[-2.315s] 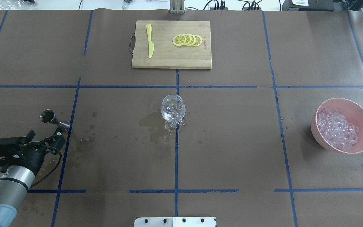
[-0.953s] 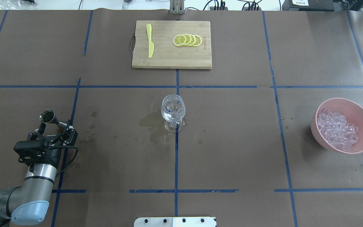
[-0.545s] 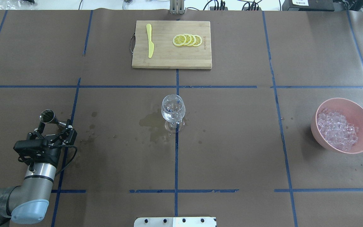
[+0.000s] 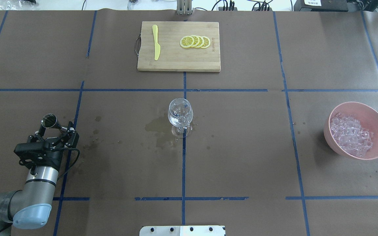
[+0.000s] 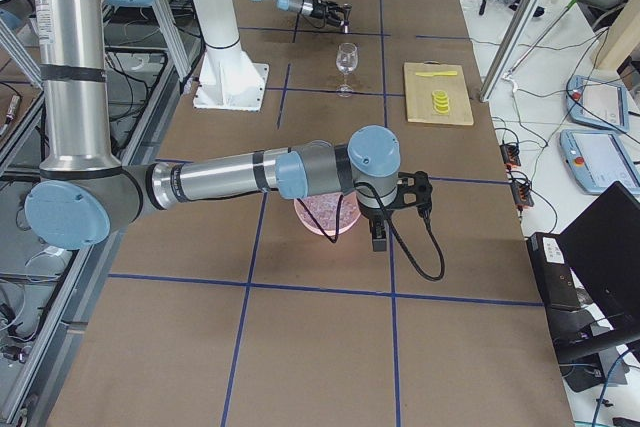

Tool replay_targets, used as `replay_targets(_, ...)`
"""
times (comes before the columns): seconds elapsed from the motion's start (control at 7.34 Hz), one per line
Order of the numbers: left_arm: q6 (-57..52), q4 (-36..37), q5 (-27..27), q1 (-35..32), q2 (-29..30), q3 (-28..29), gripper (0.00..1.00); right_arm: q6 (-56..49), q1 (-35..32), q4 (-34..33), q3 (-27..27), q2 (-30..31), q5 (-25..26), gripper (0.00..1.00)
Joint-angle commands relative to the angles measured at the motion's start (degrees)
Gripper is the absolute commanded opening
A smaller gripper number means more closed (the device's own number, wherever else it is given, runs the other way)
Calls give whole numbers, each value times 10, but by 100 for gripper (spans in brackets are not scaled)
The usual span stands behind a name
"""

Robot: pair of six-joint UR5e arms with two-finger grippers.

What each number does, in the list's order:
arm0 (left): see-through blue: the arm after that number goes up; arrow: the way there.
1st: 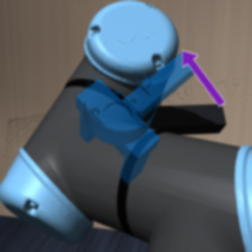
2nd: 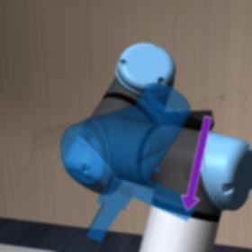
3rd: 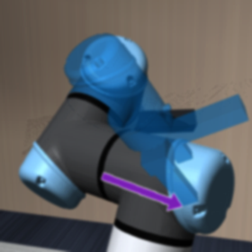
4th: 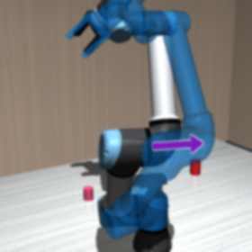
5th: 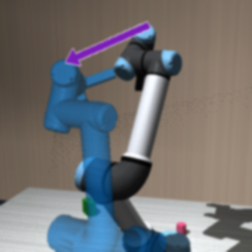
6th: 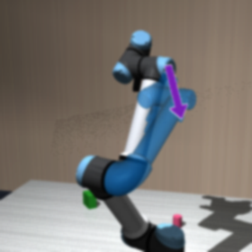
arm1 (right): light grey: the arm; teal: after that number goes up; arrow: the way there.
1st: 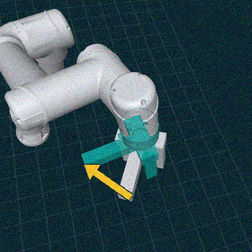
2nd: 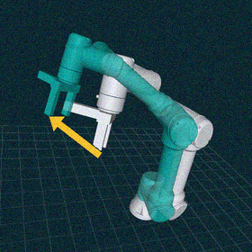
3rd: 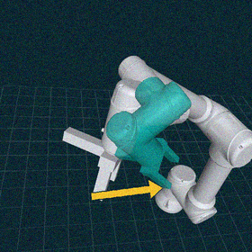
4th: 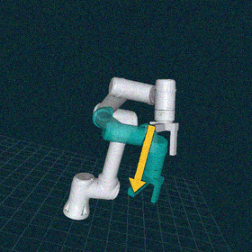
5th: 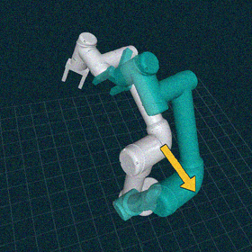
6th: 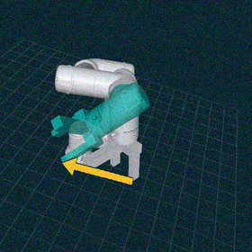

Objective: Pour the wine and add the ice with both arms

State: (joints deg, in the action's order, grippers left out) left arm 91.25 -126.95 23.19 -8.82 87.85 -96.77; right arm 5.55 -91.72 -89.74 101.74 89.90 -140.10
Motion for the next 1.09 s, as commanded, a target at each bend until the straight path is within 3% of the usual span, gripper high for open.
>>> replay_targets(0.0, 1, -2, 0, -1, 14, 13, 78, 0, 0, -1, -1, 0, 0, 100)
replay_targets(0.14, 0, -2, 0, -1, 13, 15, 65, 0, 0, -2, -1, 0, 0, 100)
replay_targets(0.41, 0, -2, 0, -6, 12, 18, 55, 0, 0, -2, 0, 0, 0, 100)
replay_targets(0.54, 0, -3, 0, -6, 12, 18, 44, 0, 0, -2, 0, 0, 0, 100)
replay_targets(0.82, 4, -4, 1, -6, 13, 21, 3, 0, 0, -1, 0, -1, 0, 100)
replay_targets(0.95, 6, -7, 1, -6, 14, 20, 0, 0, 0, -1, 0, -1, 0, 100)
